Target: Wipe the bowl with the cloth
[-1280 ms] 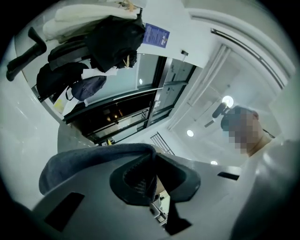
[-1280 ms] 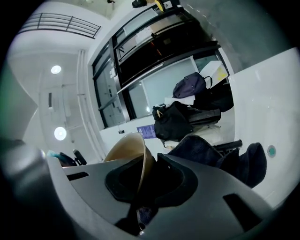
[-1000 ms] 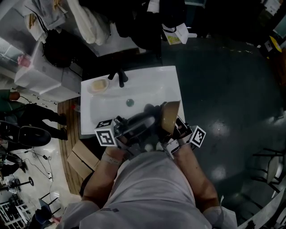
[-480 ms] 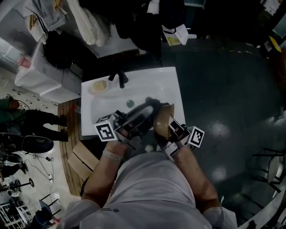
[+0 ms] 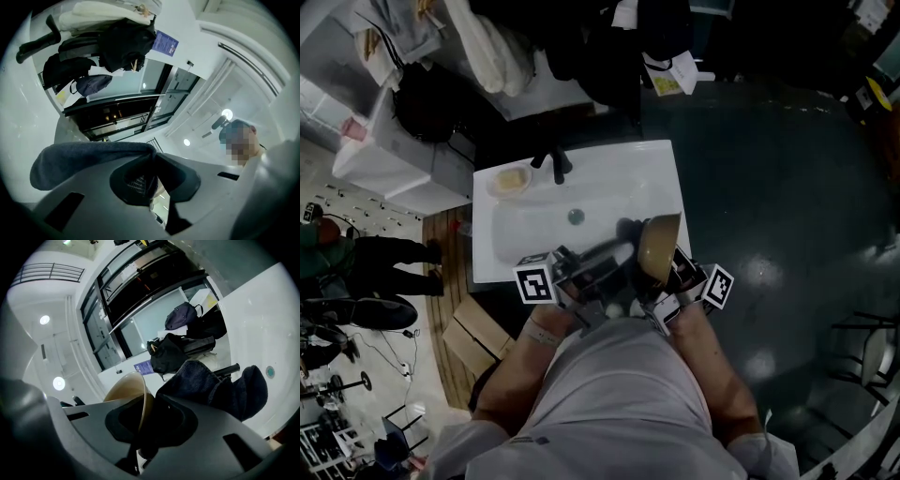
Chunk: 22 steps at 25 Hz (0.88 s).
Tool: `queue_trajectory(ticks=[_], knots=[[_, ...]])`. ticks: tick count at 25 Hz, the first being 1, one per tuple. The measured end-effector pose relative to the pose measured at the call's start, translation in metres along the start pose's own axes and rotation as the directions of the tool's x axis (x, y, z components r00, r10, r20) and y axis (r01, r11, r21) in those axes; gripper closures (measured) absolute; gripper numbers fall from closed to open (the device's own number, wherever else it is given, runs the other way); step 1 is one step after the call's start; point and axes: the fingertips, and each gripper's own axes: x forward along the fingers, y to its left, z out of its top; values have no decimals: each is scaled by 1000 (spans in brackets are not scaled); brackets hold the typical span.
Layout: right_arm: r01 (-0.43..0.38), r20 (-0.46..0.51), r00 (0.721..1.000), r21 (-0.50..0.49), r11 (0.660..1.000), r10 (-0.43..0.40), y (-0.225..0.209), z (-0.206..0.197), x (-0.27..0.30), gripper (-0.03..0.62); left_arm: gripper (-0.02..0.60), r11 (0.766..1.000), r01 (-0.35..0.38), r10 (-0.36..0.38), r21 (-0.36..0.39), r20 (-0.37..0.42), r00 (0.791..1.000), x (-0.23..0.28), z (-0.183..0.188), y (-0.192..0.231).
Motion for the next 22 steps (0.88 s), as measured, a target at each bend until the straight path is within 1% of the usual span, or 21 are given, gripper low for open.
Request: queue_trajectory(ticks=[4, 8, 14, 18, 20, 22], knots=[[11, -12, 1000, 7, 1000, -10, -6, -2, 0, 534, 540, 1000, 16, -16, -8, 3, 1000, -8, -4, -5], [17, -38, 999, 22, 1000, -16, -10, -10, 2, 534, 540, 999, 42, -42, -26, 19, 999, -15, 0, -12], [46, -92, 995, 50, 998, -41, -18, -21, 3, 534, 540, 997, 66, -68, 29, 54, 996, -13, 19, -28], [52, -137, 990, 49, 997, -45, -17, -30, 2, 534, 540, 994, 109, -111, 32, 101, 989, -8, 32, -37], [35, -148, 989, 48, 998, -27, -12, -31, 1, 534, 540, 993, 107, -111, 46, 92, 990, -1, 33, -37], [18, -149, 989, 45, 999, -11, -7, -31, 1, 534, 540, 994, 104, -107, 37, 82, 991, 3, 32, -34]])
